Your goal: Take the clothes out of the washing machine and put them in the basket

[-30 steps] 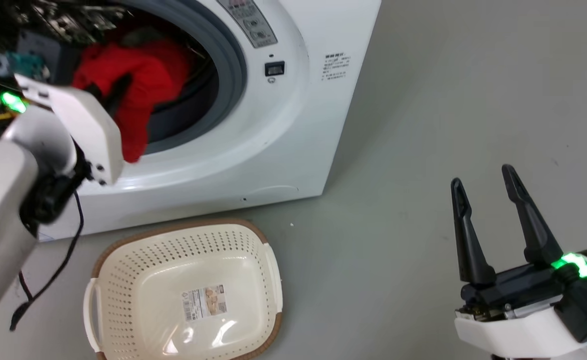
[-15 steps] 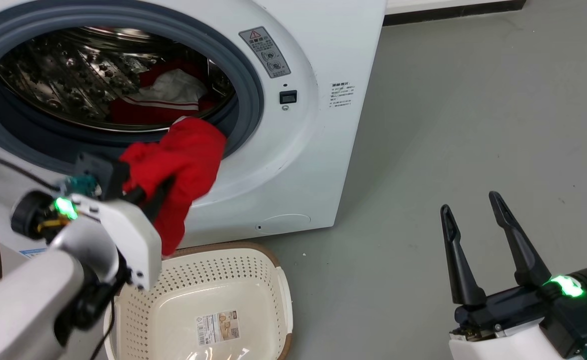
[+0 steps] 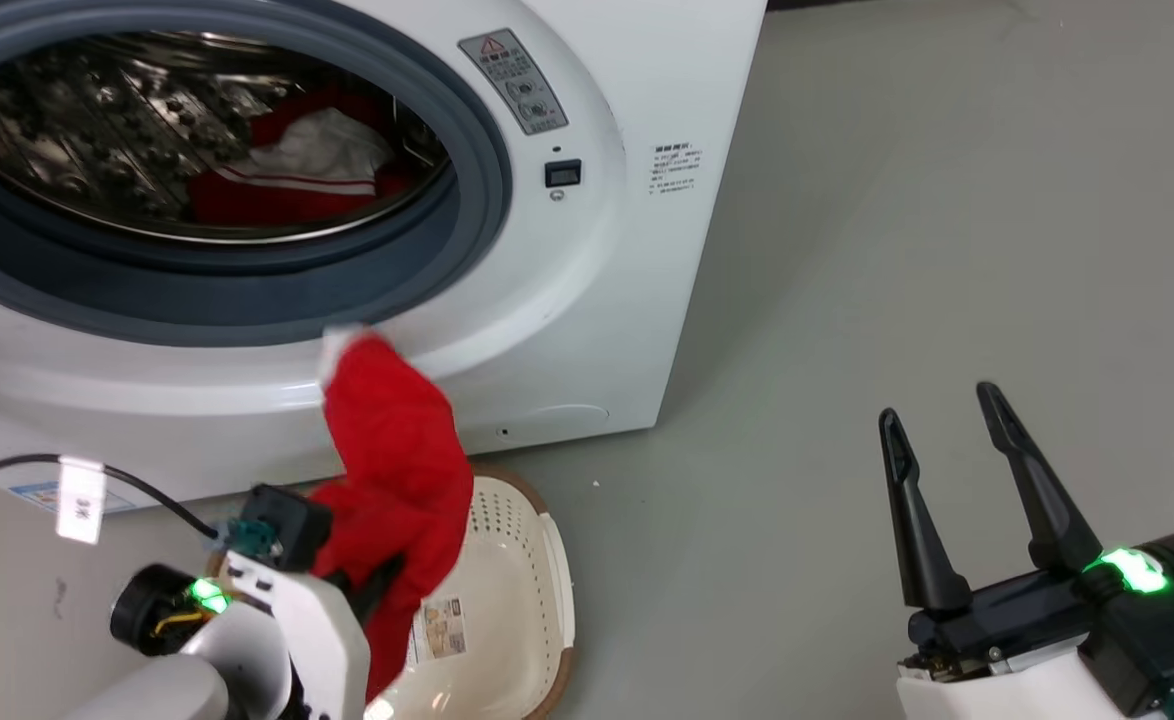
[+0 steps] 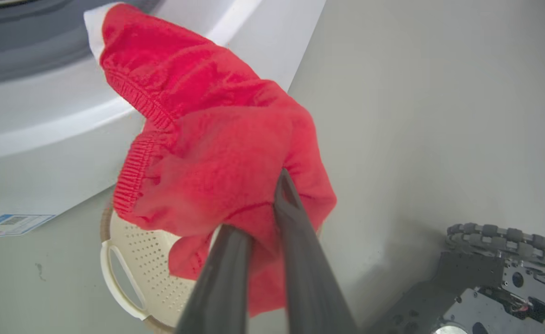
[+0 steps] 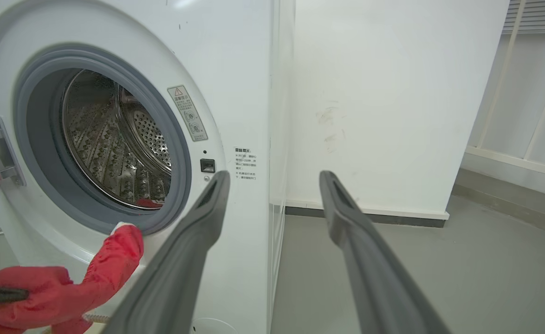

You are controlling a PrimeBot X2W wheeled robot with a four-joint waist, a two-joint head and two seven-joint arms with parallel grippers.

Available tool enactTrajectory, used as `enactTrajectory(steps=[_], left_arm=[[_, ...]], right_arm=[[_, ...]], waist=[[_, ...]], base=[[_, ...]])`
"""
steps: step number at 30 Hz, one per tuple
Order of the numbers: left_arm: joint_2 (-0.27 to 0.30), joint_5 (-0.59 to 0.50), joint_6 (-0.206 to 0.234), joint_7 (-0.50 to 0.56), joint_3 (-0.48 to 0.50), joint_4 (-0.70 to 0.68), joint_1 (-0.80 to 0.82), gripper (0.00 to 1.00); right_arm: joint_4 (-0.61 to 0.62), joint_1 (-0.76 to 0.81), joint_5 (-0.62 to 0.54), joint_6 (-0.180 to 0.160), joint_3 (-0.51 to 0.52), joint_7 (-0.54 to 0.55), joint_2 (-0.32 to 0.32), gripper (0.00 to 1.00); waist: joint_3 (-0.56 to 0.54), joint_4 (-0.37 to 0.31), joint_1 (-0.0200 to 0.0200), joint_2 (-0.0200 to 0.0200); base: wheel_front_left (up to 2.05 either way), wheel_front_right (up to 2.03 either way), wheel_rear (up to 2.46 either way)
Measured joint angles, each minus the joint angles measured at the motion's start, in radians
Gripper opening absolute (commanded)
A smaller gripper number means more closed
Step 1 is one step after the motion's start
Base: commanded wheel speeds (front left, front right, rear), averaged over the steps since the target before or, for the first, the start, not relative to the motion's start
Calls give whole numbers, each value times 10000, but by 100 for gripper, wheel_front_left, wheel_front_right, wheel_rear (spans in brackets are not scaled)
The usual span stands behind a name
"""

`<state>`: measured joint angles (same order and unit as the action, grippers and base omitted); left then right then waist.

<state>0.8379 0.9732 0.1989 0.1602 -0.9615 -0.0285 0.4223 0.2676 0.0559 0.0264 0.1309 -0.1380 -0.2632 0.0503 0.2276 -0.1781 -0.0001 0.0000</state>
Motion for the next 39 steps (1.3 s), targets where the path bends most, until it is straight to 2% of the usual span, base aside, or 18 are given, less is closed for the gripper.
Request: enactTrajectory(steps=[5, 10, 27, 33, 39], left_arm=[[-376, 88, -522, 178, -357, 1198, -74, 0], [-1032, 205, -1030, 127, -476, 2650, 98, 0], [-3248, -19, -2790, 138, -709, 8441, 2470, 0], [-3896, -81, -3108, 499, -972, 10251, 3186, 0], [-4441, -21, -3219, 608, -1106, 11547, 3629, 0]], right_arm=[[81, -295, 0, 0, 42, 0, 0, 100], [142, -603, 6, 0, 100, 0, 0, 100], [435, -1564, 184, 0, 255, 0, 2, 100], [539, -1850, 259, 0, 282, 0, 4, 100], [593, -2038, 290, 0, 293, 0, 2, 100]], waist=[[514, -155, 1, 0], [1130, -340, 2, 0], [3322, -834, 2, 0], [4010, -912, 3, 0], [4535, -1023, 3, 0]], base=[[0, 0, 0], [0, 0, 0], [0, 0, 0], [0, 0, 0], [0, 0, 0]])
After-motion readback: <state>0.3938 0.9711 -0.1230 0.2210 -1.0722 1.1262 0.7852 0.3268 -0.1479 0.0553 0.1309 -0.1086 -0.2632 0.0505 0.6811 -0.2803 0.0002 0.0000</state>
